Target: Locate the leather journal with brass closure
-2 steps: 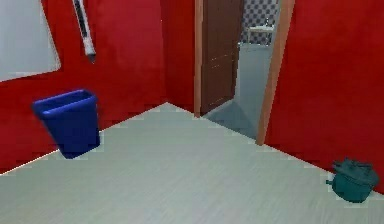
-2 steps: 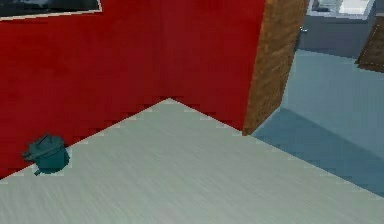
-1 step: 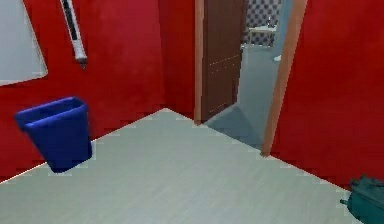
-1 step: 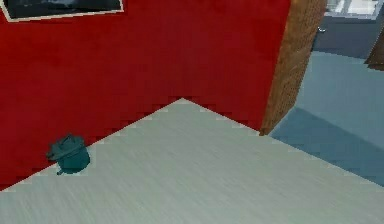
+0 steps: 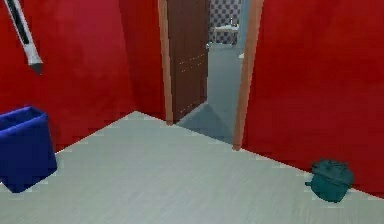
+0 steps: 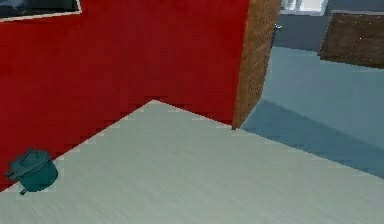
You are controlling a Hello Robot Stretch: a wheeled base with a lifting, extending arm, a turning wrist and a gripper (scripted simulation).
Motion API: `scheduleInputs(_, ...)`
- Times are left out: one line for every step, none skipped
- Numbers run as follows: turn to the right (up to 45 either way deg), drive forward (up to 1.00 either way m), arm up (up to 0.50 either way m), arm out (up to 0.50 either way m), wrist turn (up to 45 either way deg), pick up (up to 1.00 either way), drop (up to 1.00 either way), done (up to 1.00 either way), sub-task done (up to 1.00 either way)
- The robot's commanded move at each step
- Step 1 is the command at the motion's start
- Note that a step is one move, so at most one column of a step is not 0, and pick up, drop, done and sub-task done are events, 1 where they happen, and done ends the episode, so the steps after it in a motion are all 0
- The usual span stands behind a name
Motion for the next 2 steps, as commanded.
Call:
scheduleInputs(0.0,1.0,0.0,0.0,0.0,0.0,0.0,0.0,0.0)
scheduleInputs(3.0,0.0,0.0,0.0,0.0,0.0,0.0,0.0,0.0)
